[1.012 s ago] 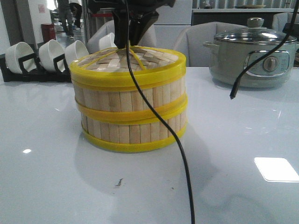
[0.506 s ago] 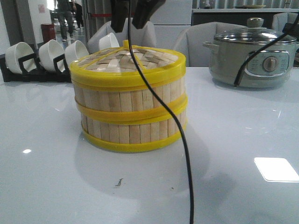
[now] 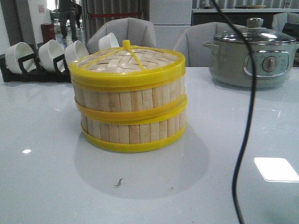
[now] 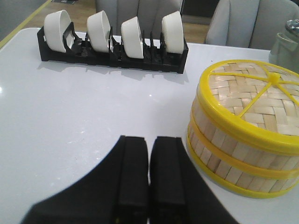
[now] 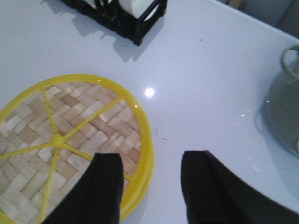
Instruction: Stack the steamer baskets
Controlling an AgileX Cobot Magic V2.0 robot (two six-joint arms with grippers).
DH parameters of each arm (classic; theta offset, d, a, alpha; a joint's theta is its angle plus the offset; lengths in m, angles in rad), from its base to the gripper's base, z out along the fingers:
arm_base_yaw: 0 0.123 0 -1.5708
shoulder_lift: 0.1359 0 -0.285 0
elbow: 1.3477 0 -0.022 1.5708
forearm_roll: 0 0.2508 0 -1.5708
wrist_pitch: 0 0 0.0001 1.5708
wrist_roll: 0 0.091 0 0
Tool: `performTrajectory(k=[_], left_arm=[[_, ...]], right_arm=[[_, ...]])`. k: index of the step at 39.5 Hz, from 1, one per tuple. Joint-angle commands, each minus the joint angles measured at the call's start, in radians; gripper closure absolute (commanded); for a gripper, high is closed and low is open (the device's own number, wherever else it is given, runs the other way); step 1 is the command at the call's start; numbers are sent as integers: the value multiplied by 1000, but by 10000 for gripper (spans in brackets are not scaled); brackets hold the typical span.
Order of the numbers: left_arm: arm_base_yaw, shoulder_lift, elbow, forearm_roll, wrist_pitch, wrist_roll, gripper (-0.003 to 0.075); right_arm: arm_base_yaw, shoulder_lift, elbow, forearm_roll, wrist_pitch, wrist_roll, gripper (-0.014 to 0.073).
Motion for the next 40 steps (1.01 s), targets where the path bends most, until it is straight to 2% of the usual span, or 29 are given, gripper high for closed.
performTrajectory(k=[1, 16, 22, 31, 40], left_arm=[[1, 1, -30, -8, -87, -6, 634], [1, 1, -30, -8, -87, -6, 634], [1, 1, -30, -8, -87, -6, 634], [1, 1, -30, -8, -87, -6, 634], [1, 1, -30, -8, -87, -6, 634]], right_arm=[[-59, -169, 113, -17, -153, -9, 188], [-213, -646, 754, -17, -614, -9, 188], [-245, -817, 965, -17, -730, -9, 188], [-321, -1039, 1230, -17, -754, -9, 188], [-375, -1220, 1423, -17, -754, -9, 188]])
